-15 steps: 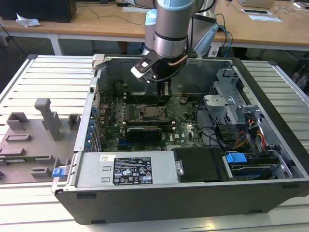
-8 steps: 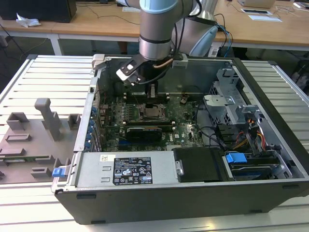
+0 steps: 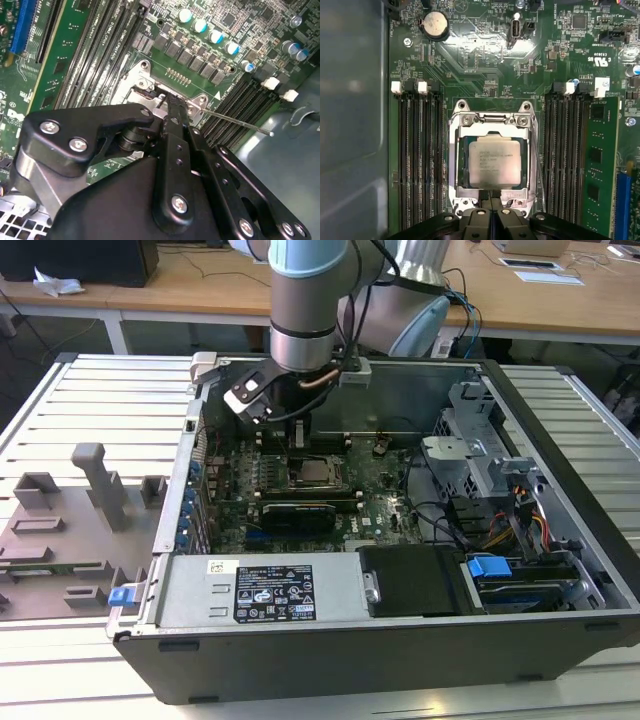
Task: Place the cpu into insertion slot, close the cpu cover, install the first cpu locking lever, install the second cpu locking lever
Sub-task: 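Close the cpu cover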
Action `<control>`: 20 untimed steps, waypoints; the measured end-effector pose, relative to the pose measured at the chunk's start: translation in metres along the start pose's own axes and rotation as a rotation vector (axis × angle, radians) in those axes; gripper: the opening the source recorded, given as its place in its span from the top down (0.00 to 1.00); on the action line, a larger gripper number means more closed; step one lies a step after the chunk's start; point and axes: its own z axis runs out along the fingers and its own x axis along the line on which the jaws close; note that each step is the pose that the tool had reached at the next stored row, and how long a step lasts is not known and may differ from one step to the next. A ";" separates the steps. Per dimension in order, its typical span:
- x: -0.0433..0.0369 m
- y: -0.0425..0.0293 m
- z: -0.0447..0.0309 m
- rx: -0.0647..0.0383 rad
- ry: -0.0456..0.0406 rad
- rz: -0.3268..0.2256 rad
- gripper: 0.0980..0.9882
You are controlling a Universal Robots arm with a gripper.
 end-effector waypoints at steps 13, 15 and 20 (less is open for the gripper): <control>-0.0006 0.0244 0.0044 0.000 0.0015 -0.007 0.99; -0.0011 0.0336 0.0043 0.001 0.0027 -0.007 0.99; -0.0015 0.0435 -0.0039 0.002 0.0032 -0.007 0.99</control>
